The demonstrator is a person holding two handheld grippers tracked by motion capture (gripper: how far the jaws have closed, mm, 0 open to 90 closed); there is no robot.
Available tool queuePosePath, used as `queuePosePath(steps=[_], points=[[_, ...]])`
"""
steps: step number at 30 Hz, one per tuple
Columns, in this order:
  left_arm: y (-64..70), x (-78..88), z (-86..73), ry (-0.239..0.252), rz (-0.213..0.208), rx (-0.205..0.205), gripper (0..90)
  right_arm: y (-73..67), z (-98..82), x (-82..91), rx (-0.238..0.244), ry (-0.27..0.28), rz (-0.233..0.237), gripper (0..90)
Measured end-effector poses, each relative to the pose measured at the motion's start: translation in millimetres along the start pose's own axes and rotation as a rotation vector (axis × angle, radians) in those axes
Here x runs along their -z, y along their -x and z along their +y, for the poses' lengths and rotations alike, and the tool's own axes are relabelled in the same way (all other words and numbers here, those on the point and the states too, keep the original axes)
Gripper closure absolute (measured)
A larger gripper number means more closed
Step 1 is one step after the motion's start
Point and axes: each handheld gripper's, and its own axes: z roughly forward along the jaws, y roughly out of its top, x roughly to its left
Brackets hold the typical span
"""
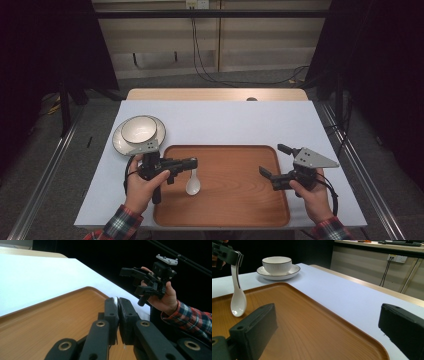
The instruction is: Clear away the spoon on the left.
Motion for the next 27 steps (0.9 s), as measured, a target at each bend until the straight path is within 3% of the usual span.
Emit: queuePosePath(steps=[22, 23, 27], points=[[10.4, -6.8, -9.6, -0.004, -0.048, 0.027, 85.6, -1.6, 0.0, -1.2, 0.006, -0.007, 0.006, 1.6], [11.1, -7.2, -9.6, -0.011, -0.036, 0.017, 85.6, -2.1, 0.1, -1.4, 0.009, -0.005, 0.009, 1.6], [12.4, -8.9, -9.9, -0.013, -0.062, 0.017, 85.6, -2.2, 0.2, -1.2, 0.011, -0.005, 0.010, 1.6]])
